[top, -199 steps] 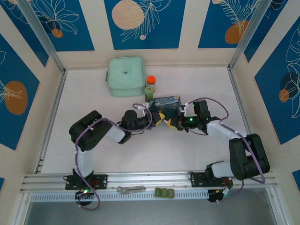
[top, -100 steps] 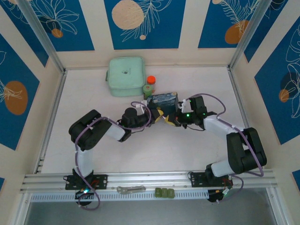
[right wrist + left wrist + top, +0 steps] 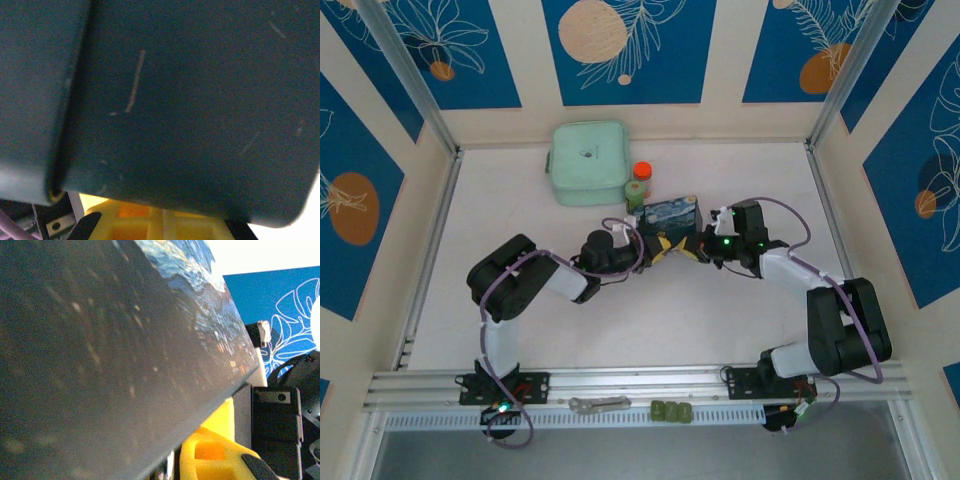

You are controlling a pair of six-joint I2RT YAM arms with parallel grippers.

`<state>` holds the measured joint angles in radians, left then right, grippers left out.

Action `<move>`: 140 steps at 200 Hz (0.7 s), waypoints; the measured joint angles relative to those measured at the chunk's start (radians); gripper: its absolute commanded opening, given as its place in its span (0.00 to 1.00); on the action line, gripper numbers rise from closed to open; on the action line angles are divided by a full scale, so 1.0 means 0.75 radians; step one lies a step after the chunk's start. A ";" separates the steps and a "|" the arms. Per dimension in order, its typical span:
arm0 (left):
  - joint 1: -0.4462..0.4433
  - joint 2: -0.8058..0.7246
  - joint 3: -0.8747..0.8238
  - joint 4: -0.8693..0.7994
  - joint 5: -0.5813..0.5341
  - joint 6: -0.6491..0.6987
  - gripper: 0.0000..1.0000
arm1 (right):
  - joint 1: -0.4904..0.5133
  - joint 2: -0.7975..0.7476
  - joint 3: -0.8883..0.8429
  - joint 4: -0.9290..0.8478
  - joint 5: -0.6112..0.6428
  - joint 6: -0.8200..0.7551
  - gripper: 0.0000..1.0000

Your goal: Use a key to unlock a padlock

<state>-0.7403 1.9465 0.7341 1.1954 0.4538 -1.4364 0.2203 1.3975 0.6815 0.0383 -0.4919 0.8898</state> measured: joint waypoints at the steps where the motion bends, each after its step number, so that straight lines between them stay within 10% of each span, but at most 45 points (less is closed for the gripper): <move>1: 0.000 0.000 0.000 0.001 0.000 0.000 0.00 | 0.000 0.000 -0.001 0.002 0.001 0.002 0.00; 140: -0.082 0.003 -0.053 0.069 -0.094 -0.003 0.00 | 0.114 -0.328 -0.331 0.199 0.354 0.353 0.00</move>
<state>-0.8021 1.9484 0.6941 1.2469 0.3832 -1.4387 0.3058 1.1515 0.4335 0.1875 -0.2264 1.1545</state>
